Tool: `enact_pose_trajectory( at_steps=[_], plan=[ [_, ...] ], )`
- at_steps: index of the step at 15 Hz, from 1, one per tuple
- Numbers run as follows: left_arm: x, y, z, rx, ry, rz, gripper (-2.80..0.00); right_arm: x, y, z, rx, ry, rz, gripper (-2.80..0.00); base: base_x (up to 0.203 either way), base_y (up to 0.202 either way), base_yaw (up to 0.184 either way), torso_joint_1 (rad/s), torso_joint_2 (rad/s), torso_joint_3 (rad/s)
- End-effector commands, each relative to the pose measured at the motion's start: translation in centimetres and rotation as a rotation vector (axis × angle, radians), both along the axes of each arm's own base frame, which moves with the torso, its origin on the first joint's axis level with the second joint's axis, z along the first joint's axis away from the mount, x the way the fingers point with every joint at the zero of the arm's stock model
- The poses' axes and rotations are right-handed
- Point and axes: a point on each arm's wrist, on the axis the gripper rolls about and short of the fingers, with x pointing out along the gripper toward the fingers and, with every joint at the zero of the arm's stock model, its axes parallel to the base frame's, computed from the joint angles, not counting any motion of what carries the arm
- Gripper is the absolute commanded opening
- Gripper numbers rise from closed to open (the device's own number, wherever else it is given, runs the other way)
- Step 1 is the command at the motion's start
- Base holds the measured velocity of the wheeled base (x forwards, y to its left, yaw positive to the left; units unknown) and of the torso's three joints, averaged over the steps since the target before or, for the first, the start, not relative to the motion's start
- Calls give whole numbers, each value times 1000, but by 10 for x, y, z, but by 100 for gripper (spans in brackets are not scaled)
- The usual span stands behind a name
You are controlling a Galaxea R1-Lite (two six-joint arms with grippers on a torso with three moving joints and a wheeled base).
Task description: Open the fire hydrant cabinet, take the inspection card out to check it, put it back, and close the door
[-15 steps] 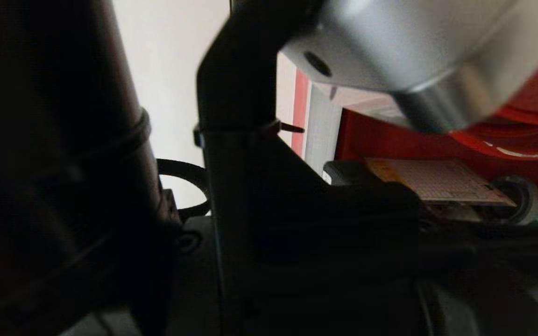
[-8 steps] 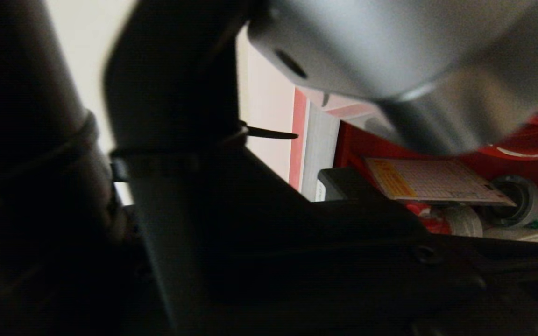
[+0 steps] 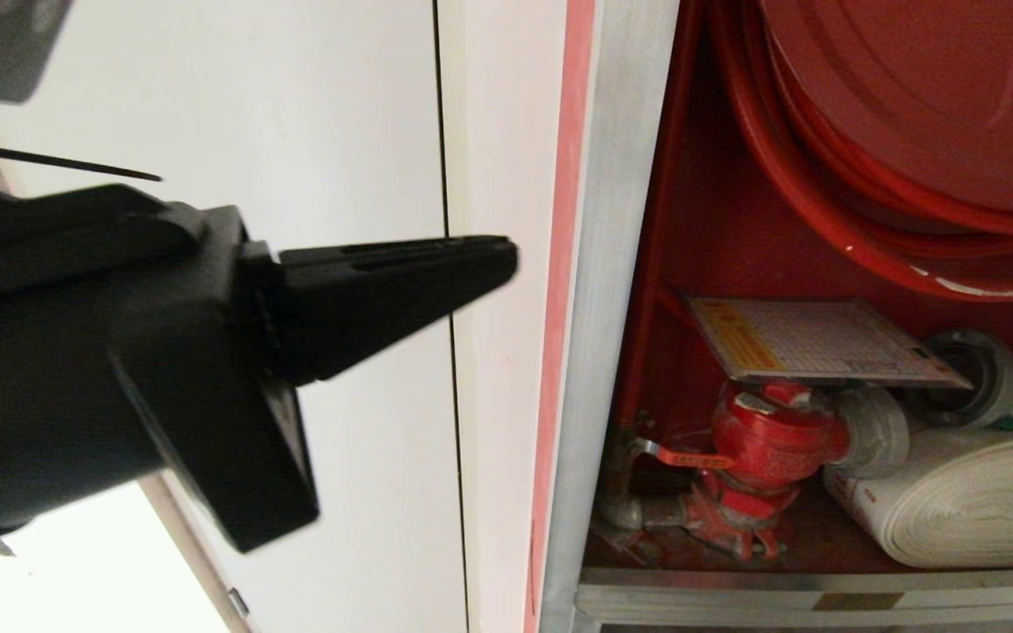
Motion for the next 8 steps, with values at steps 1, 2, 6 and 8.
enact_pose_trajectory(
  at_steps=[1,2,6,8],
  plan=[
    [-8,40,9,-60,-43,139,-280,0,0,0,0,0,0,-280,0,0,0,0,0,0],
    [-15,58,10,-70,-44,216,-280,0,0,0,0,0,0,-280,0,0,0,0,0,0],
    [-36,111,-24,-41,-6,604,-280,0,0,0,0,0,0,-280,0,0,0,0,0,0],
    [-66,132,-44,-62,-46,756,-280,0,0,0,0,0,0,-280,0,0,0,0,0,0]
  ],
)
